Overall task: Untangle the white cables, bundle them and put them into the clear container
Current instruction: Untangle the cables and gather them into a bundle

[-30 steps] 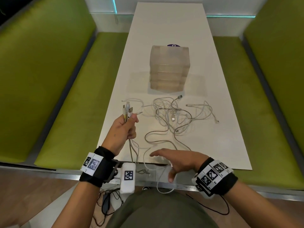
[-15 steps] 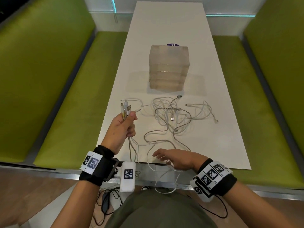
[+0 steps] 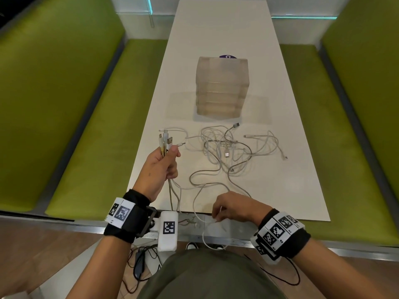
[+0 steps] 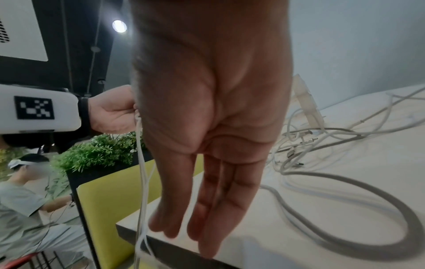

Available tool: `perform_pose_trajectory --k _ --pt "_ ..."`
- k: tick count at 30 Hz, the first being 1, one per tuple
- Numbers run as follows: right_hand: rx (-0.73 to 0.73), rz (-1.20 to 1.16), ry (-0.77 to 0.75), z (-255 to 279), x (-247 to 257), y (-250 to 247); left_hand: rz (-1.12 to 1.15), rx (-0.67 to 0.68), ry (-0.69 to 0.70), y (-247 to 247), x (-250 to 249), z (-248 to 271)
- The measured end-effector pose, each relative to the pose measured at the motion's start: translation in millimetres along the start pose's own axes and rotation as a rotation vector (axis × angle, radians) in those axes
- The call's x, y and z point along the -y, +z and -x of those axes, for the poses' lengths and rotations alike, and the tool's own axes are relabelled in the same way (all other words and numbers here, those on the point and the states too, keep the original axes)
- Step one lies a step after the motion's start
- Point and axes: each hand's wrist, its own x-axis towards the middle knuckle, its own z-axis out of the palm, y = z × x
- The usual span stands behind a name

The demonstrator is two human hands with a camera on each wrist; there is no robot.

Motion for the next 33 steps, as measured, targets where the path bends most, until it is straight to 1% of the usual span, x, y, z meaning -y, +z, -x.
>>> perform_pose_trajectory --k 4,5,7,8,9,11,12,13,15,17,19,21,23,27,28,30,33 --pt "-0.19 -0.194 0.084 -0.9 -8.1 -2.7 0.004 0.008 -0.009 0.4 0.4 -0.1" --pt "-0.229 -0.216 0.076 -1.7 -8.5 -2.8 0.004 0.012 -0.013 1.2 0.7 0.1" --pt "-0.278 -0.275 0.003 -1.7 -4.1 -3.7 0.003 0.02 -0.021 3.7 1.4 0.5" --pt "-0.276 -0.296 -0.045 -1.5 -0.3 -4.7 0.003 0.023 -0.026 5.0 1.6 0.7" --pt "-0.244 -0.281 -0.094 -2.0 2.5 -5.5 0.002 0.026 -0.031 6.2 1.7 1.0" --pt "-0.142 -0.162 -0.169 -4.9 6.9 -6.6 -0.007 0.032 -0.036 7.7 2.6 1.6" --pt "-0.116 -0.134 -0.17 -6.7 7.4 -6.1 -0.016 0.035 -0.039 7.9 3.0 2.2" --pt "-0.133 -0.151 -0.136 -8.6 6.5 -6.1 -0.027 0.036 -0.043 7.8 3.7 3.0" --pt "-0.255 -0.211 -0.022 -11.9 1.1 -9.3 -0.038 0.027 -0.053 6.8 5.0 3.6" --pt "-0.369 -0.123 0.133 -15.7 -11.6 -12.2 -0.042 0.018 -0.061 5.1 6.0 3.3" --pt "-0.386 -0.02 0.265 -16.9 -25.1 -13.8 -0.05 0.011 -0.061 3.3 6.3 2.4" --pt "-0.353 0.018 0.326 -16.5 -33.0 -14.0 -0.054 0.006 -0.064 2.1 6.9 1.4" --pt "-0.33 0.009 0.312 -16.0 -35.2 -12.7 -0.054 0.008 -0.067 1.9 7.3 0.8" --pt "-0.227 -0.04 0.226 -11.9 -36.2 -14.0 -0.066 0.018 -0.071 3.4 8.0 -1.0" --pt "-0.221 -0.071 0.197 -8.6 -34.6 -17.2 -0.069 0.018 -0.073 3.8 8.0 -1.5" --pt "-0.235 -0.19 0.131 0.0 -29.7 -25.5 -0.073 0.013 -0.081 4.0 8.8 -3.0" --pt "-0.298 -0.478 0.018 14.0 -18.0 -40.1 -0.117 0.0 -0.12 2.3 13.0 -6.0"
